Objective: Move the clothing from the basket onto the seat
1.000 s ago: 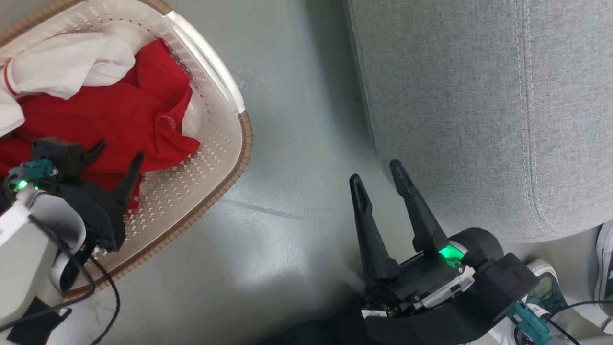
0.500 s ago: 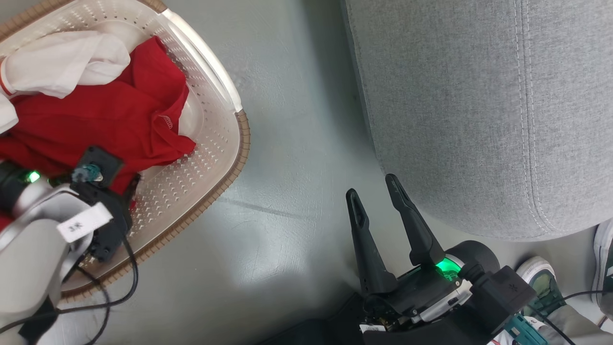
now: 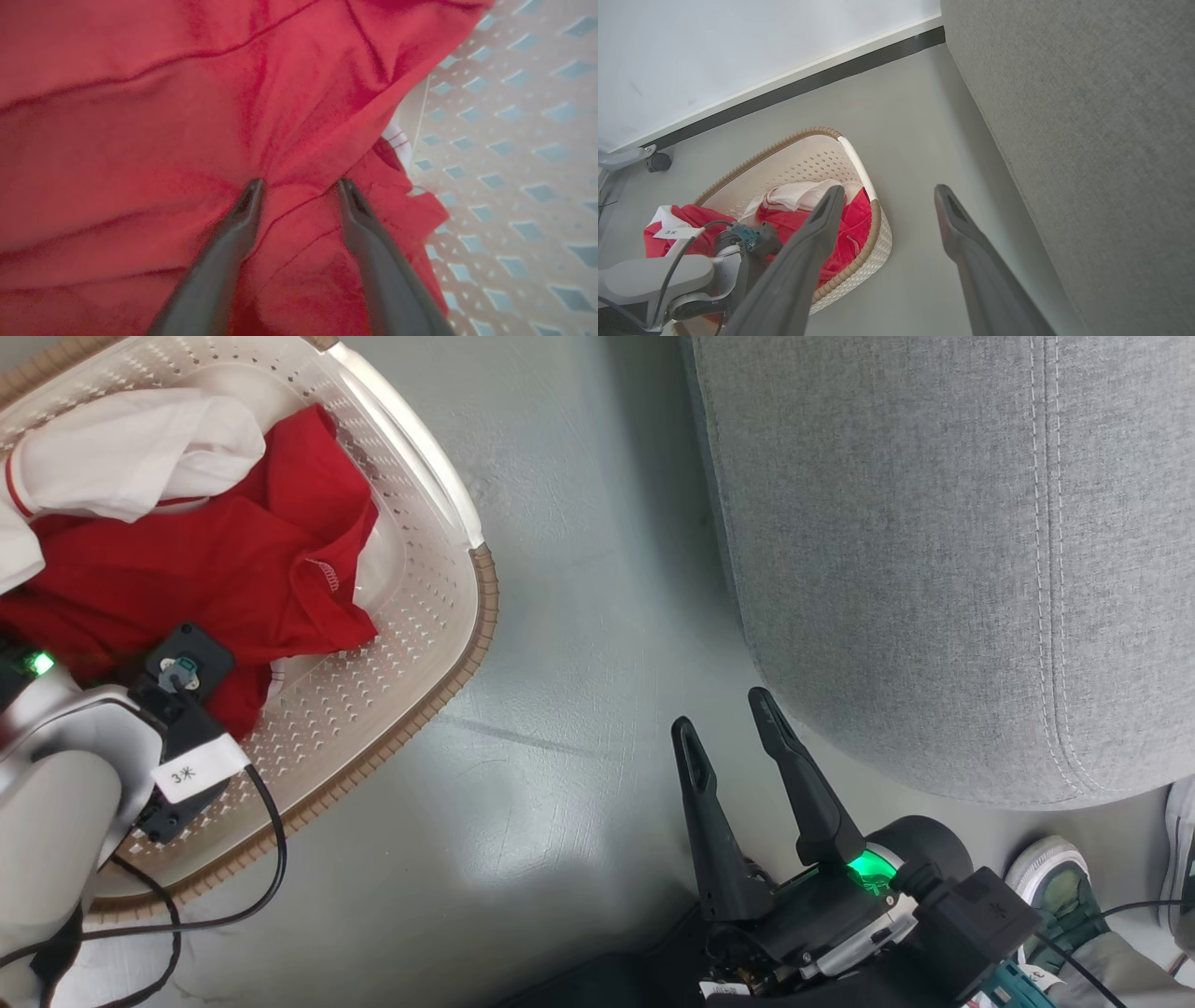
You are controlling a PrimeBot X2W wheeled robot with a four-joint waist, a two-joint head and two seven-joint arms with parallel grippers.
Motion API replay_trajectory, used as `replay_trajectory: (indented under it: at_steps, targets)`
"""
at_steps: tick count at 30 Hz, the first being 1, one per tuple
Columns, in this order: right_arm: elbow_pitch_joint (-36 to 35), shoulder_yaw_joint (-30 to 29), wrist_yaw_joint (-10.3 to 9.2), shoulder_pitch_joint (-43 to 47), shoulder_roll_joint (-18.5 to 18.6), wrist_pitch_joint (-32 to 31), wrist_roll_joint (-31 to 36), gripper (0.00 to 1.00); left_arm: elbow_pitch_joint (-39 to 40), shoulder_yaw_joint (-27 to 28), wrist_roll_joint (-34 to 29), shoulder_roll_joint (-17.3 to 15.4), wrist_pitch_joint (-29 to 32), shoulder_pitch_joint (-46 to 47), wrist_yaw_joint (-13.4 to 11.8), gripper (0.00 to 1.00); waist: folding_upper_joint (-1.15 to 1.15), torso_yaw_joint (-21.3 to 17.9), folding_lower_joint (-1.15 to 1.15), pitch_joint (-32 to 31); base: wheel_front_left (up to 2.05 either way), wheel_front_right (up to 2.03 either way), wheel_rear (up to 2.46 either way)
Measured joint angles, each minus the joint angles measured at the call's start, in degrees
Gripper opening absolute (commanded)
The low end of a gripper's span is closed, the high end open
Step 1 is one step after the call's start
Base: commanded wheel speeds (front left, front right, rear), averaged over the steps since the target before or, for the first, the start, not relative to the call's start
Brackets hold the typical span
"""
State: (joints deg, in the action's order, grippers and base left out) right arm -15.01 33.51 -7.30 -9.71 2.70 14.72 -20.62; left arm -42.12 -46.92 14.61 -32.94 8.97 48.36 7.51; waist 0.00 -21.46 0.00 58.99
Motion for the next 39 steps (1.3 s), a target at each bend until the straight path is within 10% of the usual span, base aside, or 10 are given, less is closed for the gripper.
replay_trajectory:
  at_steps: [39]
  targets:
    - [10.58, -8.61, 0.00, -12.65, 0.10, 0.00, -0.34, 1.00, 3.64, -2.18, 10.27, 7.04, -23.27, -3.35, 0.03, 0.00, -0.01, 4.37, 0.00, -16.02, 0.00, 0.00, 0.00]
